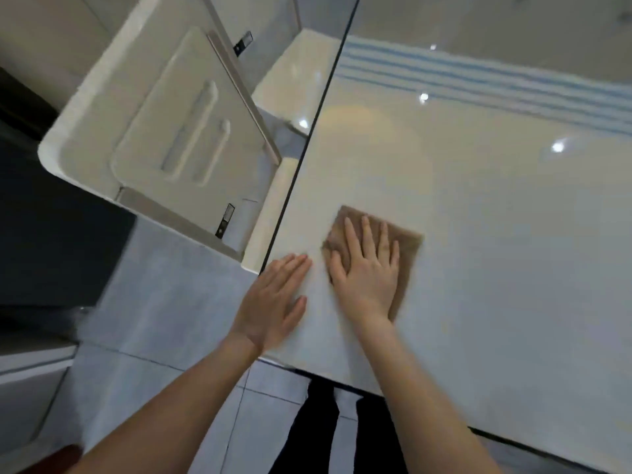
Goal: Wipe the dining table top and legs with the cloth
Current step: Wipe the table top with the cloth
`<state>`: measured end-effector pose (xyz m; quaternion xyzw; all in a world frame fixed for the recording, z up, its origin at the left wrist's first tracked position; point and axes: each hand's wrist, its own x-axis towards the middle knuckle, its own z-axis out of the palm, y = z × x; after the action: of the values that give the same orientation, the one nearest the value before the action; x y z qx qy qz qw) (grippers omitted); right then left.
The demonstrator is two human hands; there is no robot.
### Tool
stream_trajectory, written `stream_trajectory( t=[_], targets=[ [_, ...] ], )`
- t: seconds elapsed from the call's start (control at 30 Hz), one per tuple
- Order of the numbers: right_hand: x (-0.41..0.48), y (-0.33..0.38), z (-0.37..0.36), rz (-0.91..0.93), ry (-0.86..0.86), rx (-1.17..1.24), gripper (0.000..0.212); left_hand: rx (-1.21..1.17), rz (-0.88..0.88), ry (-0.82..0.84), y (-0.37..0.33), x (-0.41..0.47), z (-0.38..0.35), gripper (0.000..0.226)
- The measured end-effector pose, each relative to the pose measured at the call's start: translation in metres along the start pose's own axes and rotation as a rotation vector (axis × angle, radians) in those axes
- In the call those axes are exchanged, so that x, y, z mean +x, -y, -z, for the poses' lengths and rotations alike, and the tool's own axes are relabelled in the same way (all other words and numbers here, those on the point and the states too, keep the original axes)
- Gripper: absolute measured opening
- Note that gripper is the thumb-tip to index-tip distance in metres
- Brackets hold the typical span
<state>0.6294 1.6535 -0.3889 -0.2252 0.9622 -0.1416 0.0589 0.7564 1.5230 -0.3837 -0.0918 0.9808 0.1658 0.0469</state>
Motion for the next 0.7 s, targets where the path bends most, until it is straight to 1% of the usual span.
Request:
stream_trajectory(
  t=[0.07, 0.13, 0.17, 0.23, 0.27, 0.3, 0.33, 0.47, 0.53, 0.57, 0.6, 0.63, 0.7],
  targets=[
    [-0.048, 0.009, -0.004, 0.045, 0.013, 0.005, 0.06, -0.014, -0.006, 0.025, 0.0, -0.001, 0.002, 0.06],
    [-0.111, 0.008, 0.001, 0.158, 0.062, 0.007, 0.061, -0.024, 0.004, 0.033, 0.001, 0.001, 0.004, 0.064],
    [-0.127, 0.001, 0.004, 0.233, 0.095, 0.009, 0.062, -0.023, 0.008, 0.036, 0.001, 0.002, 0.004, 0.066],
    [-0.113, -0.025, 0.007, 0.365, 0.129, 0.01, 0.065, -0.033, 0.008, 0.042, 0.001, 0.003, 0.003, 0.065],
    [-0.09, -0.038, 0.01, 0.373, 0.124, -0.001, 0.066, -0.049, 0.004, 0.035, 0.001, 0.003, 0.002, 0.063],
    [-0.061, -0.051, 0.013, 0.344, 0.106, -0.013, 0.065, -0.065, 0.001, 0.022, 0.001, 0.003, 0.001, 0.062],
    [-0.025, -0.064, 0.018, 0.277, 0.076, -0.026, 0.064, -0.08, 0.001, 0.01, 0.001, 0.004, 0.001, 0.062],
    [0.141, -0.109, 0.039, -0.106, -0.081, -0.089, 0.065, -0.122, -0.013, -0.027, 0.003, 0.003, 0.0, 0.061],
    [0.209, -0.096, 0.043, -0.275, -0.073, -0.062, 0.065, -0.133, -0.027, -0.05, 0.005, 0.004, -0.001, 0.059],
    [0.226, -0.078, 0.038, -0.31, -0.051, -0.058, 0.063, -0.127, -0.029, -0.052, 0.004, 0.002, -0.002, 0.059],
    [0.232, -0.052, 0.028, -0.279, -0.033, -0.044, 0.062, -0.126, -0.029, -0.049, 0.005, 0.001, -0.003, 0.058],
    [0.228, -0.023, 0.017, -0.18, -0.034, -0.023, 0.061, -0.137, -0.032, -0.045, 0.006, 0.001, -0.002, 0.058],
    [0.194, 0.029, 0.0, 0.125, 0.006, -0.007, 0.059, -0.128, -0.037, -0.058, 0.004, 0.003, 0.001, 0.055]
  ],
)
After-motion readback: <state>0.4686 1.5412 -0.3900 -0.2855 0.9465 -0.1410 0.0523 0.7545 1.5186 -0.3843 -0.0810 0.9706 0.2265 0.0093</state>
